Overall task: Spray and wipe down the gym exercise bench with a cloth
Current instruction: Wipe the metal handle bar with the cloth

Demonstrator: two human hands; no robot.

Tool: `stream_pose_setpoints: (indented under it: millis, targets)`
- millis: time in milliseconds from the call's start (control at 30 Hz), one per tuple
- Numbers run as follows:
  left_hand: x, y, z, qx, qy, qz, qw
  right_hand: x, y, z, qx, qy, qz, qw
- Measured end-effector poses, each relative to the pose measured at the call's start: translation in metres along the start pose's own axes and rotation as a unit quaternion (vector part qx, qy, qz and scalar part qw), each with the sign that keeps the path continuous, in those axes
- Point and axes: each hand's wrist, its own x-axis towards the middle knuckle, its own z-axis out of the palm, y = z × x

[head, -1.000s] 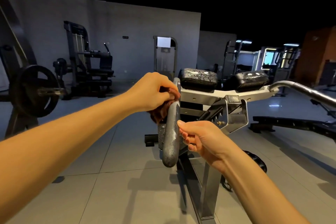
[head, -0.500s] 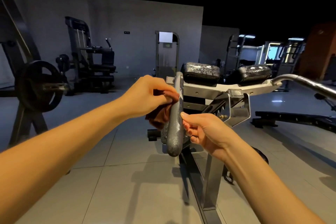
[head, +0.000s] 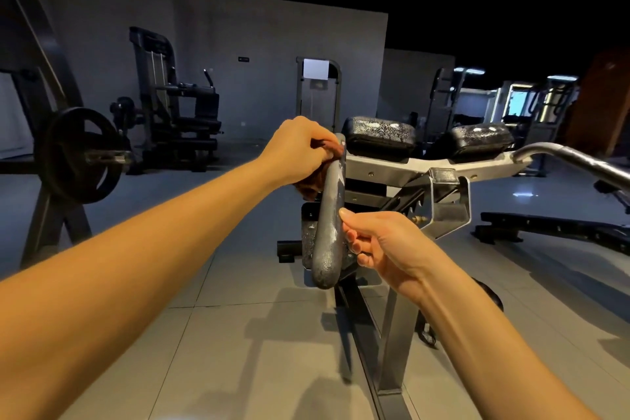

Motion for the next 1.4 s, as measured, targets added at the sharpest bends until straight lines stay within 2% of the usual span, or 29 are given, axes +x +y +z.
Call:
stream_pose_setpoints:
  millis: [167, 267, 333, 467, 533, 600, 800, 867, 967, 1033, 1133, 1200, 1267, 1400]
  targets:
    - [-0.101, 0.023, -0.036, -0.114, -0.088, 0.030, 0.989, 0.002, 0.001, 0.001, 0.019, -0.011, 0.003, 1.000]
    - [-0.118, 0.031, -0.044, -0.153, -0.116, 0.021, 0.981, 0.005, 0.003, 0.000, 0.021, -0.021, -0.005, 1.000]
    - [-0.098, 0.031, -0.040, -0.144, -0.097, 0.019, 0.985, 0.006, 0.004, -0.001, 0.018, -0.025, -0.008, 0.999]
    - [-0.033, 0.015, -0.012, -0.053, -0.018, 0.001, 0.998, 0.006, 0.003, -0.001, 0.019, -0.017, 0.001, 1.000]
    - [-0.021, 0.008, -0.004, -0.046, -0.002, -0.026, 0.999, 0.005, 0.002, 0.000, 0.015, -0.007, 0.007, 1.000]
    - [-0.030, 0.008, -0.006, -0.058, -0.004, -0.020, 0.998, 0.004, 0.001, 0.000, 0.012, -0.003, 0.011, 1.000]
    - [-0.131, 0.034, -0.046, -0.122, -0.114, 0.045, 0.985, 0.002, -0.002, 0.002, 0.015, -0.007, 0.017, 1.000]
    - [-0.140, 0.038, -0.053, -0.130, -0.132, 0.058, 0.981, 0.002, -0.001, 0.002, 0.015, -0.011, 0.017, 1.000]
    - [-0.112, 0.040, -0.043, -0.068, -0.088, 0.071, 0.991, 0.001, -0.001, 0.002, 0.016, -0.003, 0.015, 1.000]
    - [-0.081, 0.035, -0.029, -0.030, -0.047, 0.046, 0.997, 0.000, -0.001, 0.003, 0.025, -0.001, 0.020, 0.999]
    - [-0.057, 0.028, -0.015, -0.015, -0.004, -0.014, 1.000, 0.000, 0.001, 0.004, 0.044, 0.005, 0.027, 0.999]
    - [-0.073, 0.030, -0.016, -0.017, 0.001, -0.001, 1.000, -0.002, 0.003, 0.005, 0.049, 0.011, 0.023, 0.998]
    - [-0.102, 0.037, -0.028, -0.042, -0.031, 0.036, 0.998, -0.002, 0.004, 0.004, 0.056, 0.015, 0.016, 0.998]
    - [-0.138, 0.055, -0.065, -0.084, -0.187, 0.062, 0.977, -0.002, 0.000, 0.003, 0.048, 0.017, 0.024, 0.998]
